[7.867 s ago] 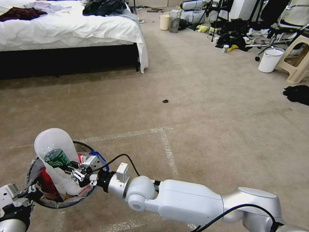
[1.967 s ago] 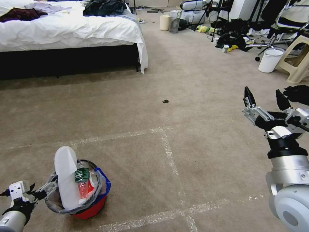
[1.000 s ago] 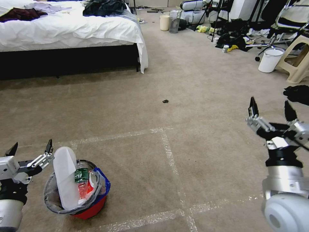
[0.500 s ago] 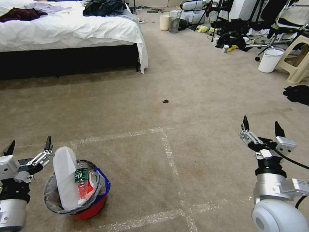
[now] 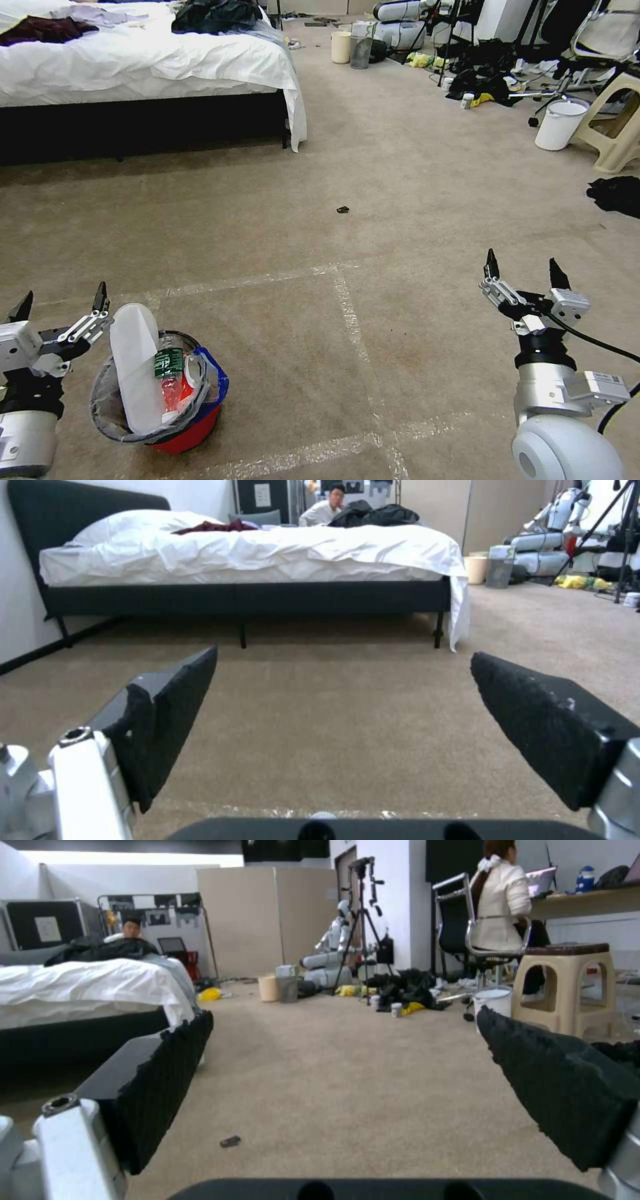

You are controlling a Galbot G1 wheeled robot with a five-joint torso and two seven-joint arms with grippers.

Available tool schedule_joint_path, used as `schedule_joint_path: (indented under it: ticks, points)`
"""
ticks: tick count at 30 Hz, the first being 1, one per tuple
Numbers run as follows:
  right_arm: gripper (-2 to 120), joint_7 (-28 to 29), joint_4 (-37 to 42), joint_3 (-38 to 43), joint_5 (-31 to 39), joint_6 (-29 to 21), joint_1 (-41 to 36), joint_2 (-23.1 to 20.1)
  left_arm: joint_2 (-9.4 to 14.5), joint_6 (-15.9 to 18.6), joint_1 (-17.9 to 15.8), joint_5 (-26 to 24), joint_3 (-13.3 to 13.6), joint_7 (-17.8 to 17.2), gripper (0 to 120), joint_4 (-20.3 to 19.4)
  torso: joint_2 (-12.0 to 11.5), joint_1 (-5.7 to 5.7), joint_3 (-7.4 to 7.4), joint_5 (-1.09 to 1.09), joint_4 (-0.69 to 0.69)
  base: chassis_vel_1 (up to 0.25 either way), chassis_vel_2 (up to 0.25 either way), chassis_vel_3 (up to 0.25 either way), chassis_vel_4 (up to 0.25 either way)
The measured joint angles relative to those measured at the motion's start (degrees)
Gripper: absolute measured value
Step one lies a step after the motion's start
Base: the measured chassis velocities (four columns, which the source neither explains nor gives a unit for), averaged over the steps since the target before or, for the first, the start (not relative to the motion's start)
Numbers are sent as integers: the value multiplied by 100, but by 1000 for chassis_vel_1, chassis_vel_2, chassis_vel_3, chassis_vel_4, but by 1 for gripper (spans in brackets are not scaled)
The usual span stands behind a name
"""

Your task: Pick up the trash bin and place the garbage on the floor into it.

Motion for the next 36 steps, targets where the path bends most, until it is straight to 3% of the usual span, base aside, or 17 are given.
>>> schedule_joint_path:
  ticks: [36]
  points:
    - [100, -3, 8, 8, 10, -5, 3, -5, 5, 12, 2, -5, 0, 1, 100, 8, 0, 0, 0, 0, 0, 0, 0, 0, 0]
